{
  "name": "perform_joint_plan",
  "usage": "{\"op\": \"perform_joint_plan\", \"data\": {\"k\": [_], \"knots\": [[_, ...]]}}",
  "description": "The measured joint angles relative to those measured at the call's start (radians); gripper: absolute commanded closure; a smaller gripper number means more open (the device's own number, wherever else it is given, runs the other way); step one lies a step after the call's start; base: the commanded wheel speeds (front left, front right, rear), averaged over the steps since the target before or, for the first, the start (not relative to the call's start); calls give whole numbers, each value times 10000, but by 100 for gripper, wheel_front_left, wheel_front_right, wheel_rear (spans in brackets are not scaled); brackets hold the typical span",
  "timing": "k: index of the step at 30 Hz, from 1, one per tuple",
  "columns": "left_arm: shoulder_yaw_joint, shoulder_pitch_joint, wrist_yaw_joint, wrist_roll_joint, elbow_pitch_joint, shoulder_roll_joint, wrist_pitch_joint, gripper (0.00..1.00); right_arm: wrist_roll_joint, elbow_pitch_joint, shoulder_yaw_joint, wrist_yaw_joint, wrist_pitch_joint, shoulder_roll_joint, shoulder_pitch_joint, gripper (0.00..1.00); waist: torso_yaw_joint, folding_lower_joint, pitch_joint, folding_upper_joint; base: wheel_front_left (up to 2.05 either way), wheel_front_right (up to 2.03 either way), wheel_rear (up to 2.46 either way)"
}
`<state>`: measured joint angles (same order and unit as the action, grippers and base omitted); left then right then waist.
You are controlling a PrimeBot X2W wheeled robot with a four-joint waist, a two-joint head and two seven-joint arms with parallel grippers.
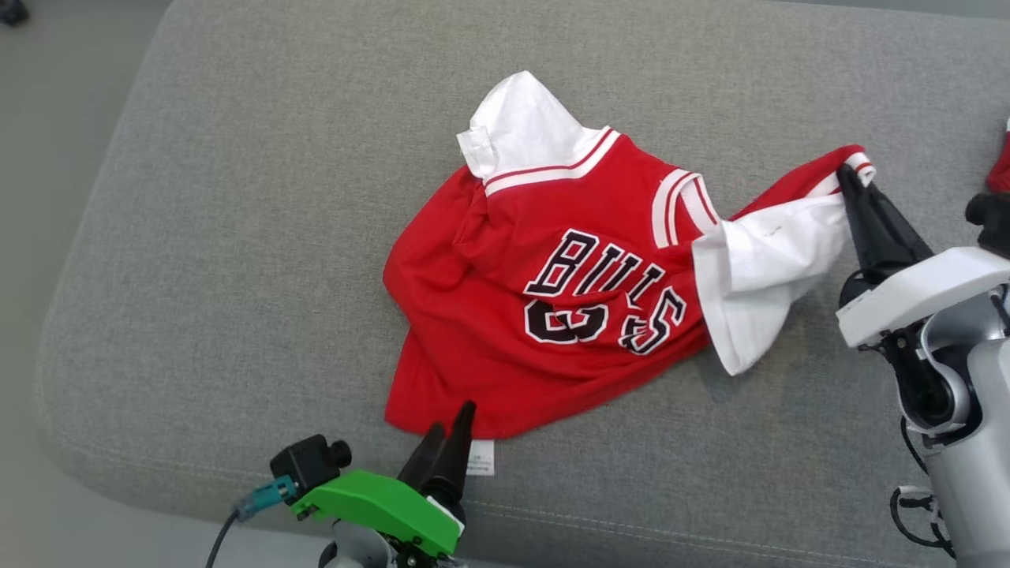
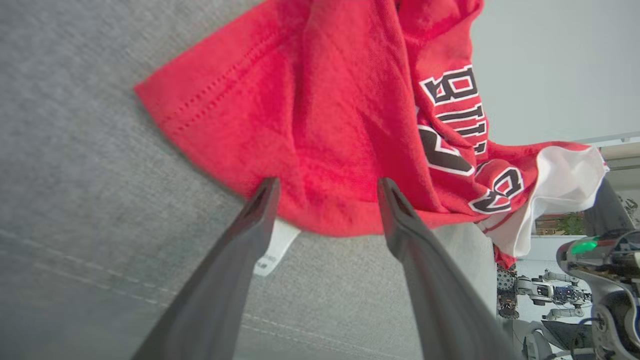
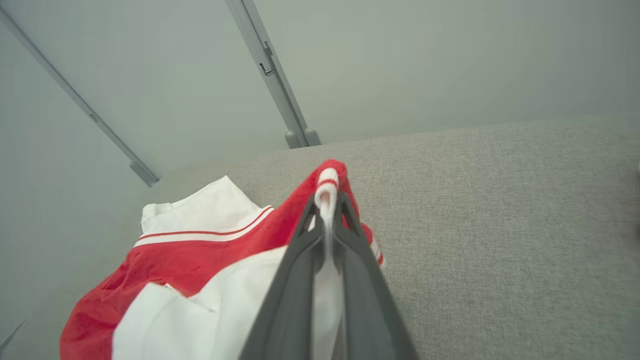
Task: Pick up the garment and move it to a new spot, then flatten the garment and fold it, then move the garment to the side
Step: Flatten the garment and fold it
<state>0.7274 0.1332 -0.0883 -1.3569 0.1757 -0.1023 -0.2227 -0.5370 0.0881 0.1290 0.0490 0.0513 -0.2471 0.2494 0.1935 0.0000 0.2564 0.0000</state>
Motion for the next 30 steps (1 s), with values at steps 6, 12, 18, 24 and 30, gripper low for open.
{"op": "perform_joint_plan", "data": {"k": [6, 12, 18, 24, 30], "knots": [[-568, -267, -2, -598, 554, -42, -82, 0, -253, -15, -290, -82, 249, -58, 112, 100, 405, 0, 73, 0, 0, 0, 0], [-853, -576, 94, -1162, 963, 29, -84, 0, -276, -17, -125, -75, 408, 56, 384, 100, 421, 0, 182, 0, 0, 0, 0], [-1177, -571, 523, -1365, 1122, 157, -86, 0, -332, -17, -29, -67, 570, 63, 384, 100, 260, 0, 181, 0, 0, 0, 0], [-1246, -562, 828, -1365, 1292, 146, -159, 0, -366, 12, -36, -69, 656, 63, 379, 100, 48, 0, 144, 0, 0, 0, 0], [-1419, -535, 1057, -1638, 1310, 136, -161, 0, -385, 10, -40, -73, 700, 65, 369, 100, -150, 0, 118, 0, 0, 0, 0]]}}
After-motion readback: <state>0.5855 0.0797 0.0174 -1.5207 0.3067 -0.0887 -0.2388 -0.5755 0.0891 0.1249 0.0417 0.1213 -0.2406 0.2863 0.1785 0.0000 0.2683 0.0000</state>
